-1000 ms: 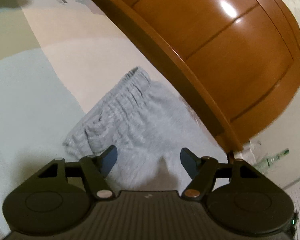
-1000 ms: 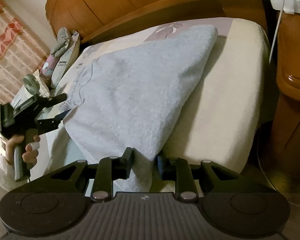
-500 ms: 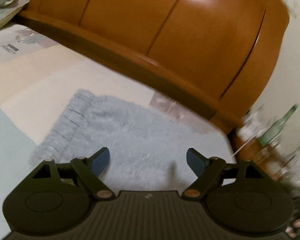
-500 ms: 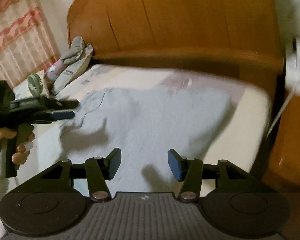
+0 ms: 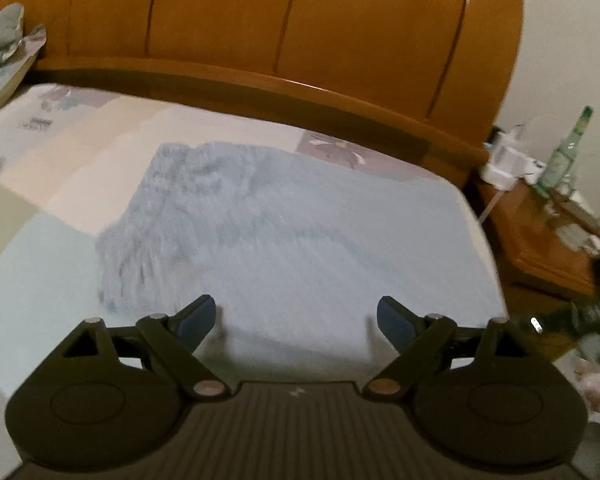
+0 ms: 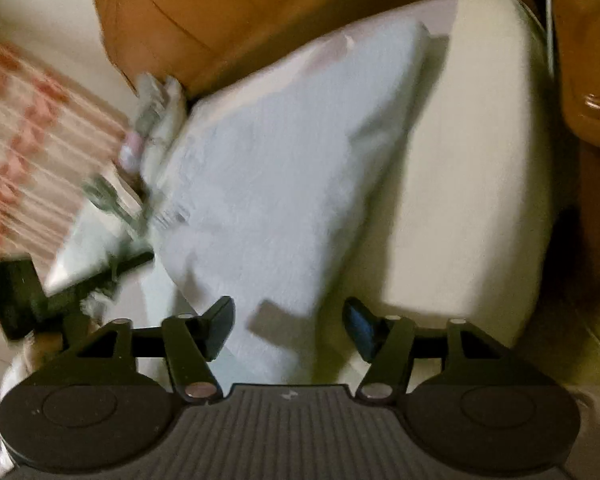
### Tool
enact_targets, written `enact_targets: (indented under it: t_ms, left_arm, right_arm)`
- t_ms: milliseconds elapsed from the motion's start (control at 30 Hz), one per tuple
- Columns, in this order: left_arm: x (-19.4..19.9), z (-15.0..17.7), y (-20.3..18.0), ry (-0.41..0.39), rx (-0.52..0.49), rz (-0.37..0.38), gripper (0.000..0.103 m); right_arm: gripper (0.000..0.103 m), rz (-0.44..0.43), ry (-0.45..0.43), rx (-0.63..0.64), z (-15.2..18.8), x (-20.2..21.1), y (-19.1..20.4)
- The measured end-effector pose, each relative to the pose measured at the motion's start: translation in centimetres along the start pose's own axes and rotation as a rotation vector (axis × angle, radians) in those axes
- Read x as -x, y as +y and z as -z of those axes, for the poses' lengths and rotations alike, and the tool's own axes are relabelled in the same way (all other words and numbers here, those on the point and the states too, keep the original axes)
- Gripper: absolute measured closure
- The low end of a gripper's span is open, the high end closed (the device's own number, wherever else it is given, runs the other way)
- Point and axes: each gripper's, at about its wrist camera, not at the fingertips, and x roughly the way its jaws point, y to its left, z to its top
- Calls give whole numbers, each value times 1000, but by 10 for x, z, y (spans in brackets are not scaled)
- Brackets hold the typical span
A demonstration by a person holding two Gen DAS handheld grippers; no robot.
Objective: Fold clothes
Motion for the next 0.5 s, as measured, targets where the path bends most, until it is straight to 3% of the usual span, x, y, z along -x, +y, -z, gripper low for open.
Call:
enact_targets:
  t_ms: [233, 267, 300, 333, 367, 500]
  left_arm:
    - [37, 46, -11, 2, 37, -22, 14]
    - [41, 51, -10, 2, 55, -23, 14]
    - [44, 55, -8, 0, 77, -13, 14]
    - [48, 59, -5, -1, 100, -1, 14]
    - [49, 61, -3, 3, 116, -5, 14]
    - [60, 62, 3, 5, 154, -46, 14]
  right_arm:
    - [32, -115, 2, -33, 1, -29, 5]
    - [43, -104, 4, -33, 4, -28, 7]
    - [63, -82, 5, -35, 8, -27, 7]
    - [77, -46, 7, -41, 11, -28, 6]
    - [84, -31, 10, -55, 11, -29, 4]
    - [88, -33, 12, -95, 0, -24, 22]
